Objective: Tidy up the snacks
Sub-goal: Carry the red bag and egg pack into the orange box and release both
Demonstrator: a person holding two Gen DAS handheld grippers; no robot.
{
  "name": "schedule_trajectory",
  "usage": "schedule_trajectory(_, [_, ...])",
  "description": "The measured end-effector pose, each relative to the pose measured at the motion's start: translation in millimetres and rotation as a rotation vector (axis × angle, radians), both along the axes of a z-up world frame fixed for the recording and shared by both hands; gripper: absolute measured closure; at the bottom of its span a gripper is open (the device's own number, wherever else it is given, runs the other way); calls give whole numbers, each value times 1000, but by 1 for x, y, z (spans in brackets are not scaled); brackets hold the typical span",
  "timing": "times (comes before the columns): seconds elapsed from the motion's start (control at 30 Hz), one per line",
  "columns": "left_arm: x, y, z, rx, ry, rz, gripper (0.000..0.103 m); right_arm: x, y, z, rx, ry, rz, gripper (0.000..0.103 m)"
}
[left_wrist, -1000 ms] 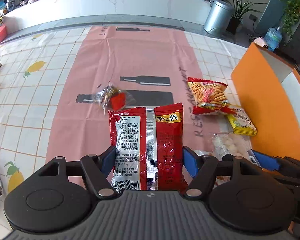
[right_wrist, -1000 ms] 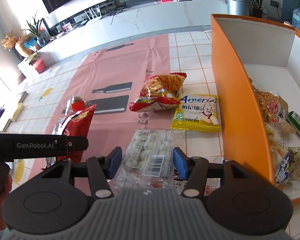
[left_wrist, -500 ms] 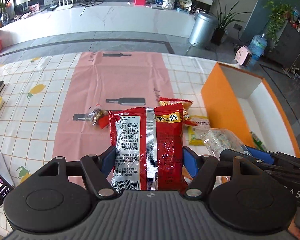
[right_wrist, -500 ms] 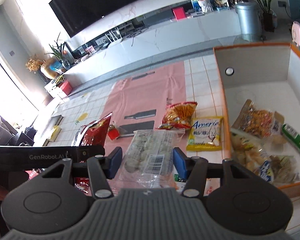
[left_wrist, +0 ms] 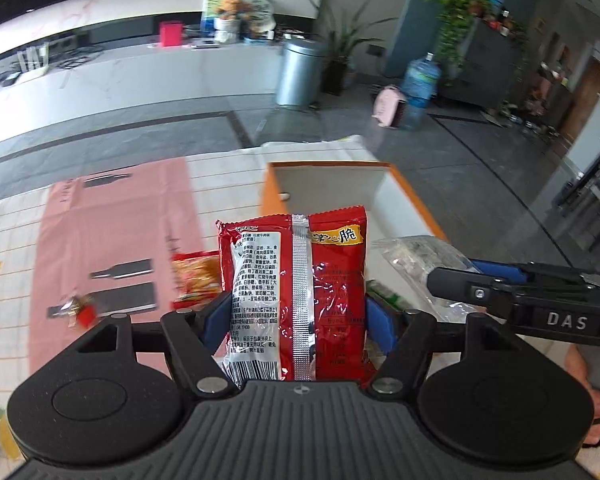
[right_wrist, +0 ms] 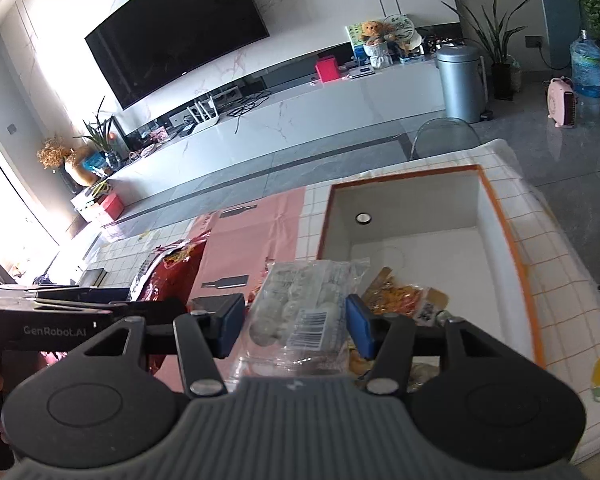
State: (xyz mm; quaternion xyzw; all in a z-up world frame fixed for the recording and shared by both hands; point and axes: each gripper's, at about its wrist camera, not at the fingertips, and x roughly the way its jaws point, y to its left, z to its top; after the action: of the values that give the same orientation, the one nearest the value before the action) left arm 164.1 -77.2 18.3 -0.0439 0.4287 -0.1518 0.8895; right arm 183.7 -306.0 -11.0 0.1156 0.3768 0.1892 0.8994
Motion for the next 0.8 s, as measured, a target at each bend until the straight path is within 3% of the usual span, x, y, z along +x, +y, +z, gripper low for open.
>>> schedule_trajectory(0.27, [36, -63, -10, 13, 43, -139, 23, 15, -40, -2, -147, 15, 11, 50])
schedule_trajectory(0.5, [68, -98, -41, 111, 125, -251, 23, 43, -56, -36, -290, 78, 108, 50])
schedule_trajectory(0.8, [104, -126, -79, 217, 204, -305, 23, 78, -36, -80, -425, 126, 238, 50])
